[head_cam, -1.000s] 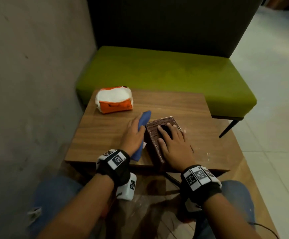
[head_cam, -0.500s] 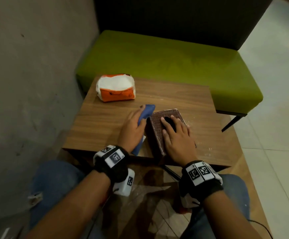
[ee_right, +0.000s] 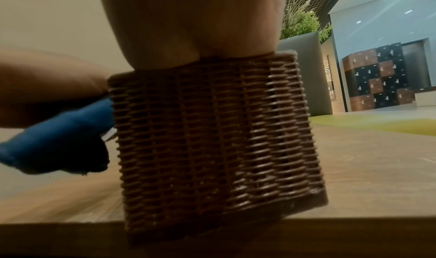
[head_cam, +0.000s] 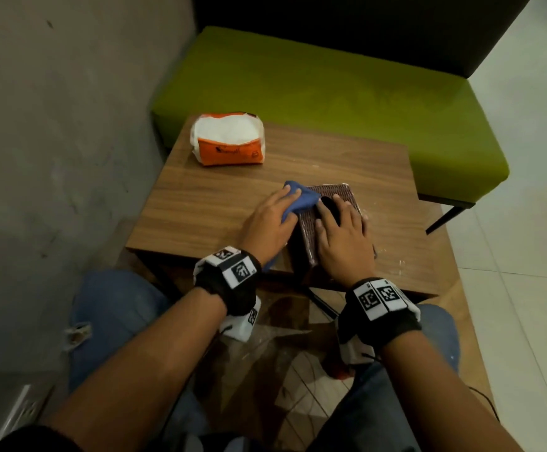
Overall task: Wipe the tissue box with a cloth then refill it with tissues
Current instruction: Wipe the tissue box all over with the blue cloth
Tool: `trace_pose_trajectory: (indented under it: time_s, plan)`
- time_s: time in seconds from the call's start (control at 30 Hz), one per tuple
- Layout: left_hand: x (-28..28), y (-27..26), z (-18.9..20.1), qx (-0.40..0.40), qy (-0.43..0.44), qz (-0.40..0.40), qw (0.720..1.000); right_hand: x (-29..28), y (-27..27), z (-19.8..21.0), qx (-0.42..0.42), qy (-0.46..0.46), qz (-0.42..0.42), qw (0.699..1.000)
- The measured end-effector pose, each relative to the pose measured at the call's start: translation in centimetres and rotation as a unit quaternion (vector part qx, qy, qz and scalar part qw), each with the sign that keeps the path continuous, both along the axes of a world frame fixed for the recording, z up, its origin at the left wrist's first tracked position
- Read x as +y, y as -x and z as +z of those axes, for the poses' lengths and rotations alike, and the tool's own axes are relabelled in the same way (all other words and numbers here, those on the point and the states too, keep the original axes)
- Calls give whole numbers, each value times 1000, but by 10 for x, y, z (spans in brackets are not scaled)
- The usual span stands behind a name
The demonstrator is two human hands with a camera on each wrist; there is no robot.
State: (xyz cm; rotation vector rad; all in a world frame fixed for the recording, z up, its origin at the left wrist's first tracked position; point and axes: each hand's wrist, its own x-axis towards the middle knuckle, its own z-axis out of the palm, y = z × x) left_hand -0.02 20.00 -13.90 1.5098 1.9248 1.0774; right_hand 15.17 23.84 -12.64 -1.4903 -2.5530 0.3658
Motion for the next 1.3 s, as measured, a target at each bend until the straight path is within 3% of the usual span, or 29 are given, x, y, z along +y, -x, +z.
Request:
trace_pose_trajectory:
  time_s: [0.07,0.23,0.47,0.67,0.93,1.1,1.2,1.3]
  plan:
    - [-6,-8,4,-3,-9,-2,1000,0,0,1,-2,2,-7,1000]
    - [-87,-43,-3,-6,-19,-47,999,1,-2,0,-22,7,10,1000]
    - [-12,-5,0,7,12,-20,1000,-1,4,1,-1,-3,-18,1000]
    - [-88,-44,-1,8,11,-42,999,-2,3,0,-5,9,-16,1000]
    - [-73,-72,-5,84,-46,99,990,7,-3,25,-34,56,-19,998]
    - [-50,-19,11,76,-43,-20,996,22,-24,58,-188,67,48,979]
    - [-40,8,16,65,-24,-76,995,27,-26,53,-161,102,102,976]
    - [-34,9,14,53,-19,-58,997,25,-20,37,-114,126,100,980]
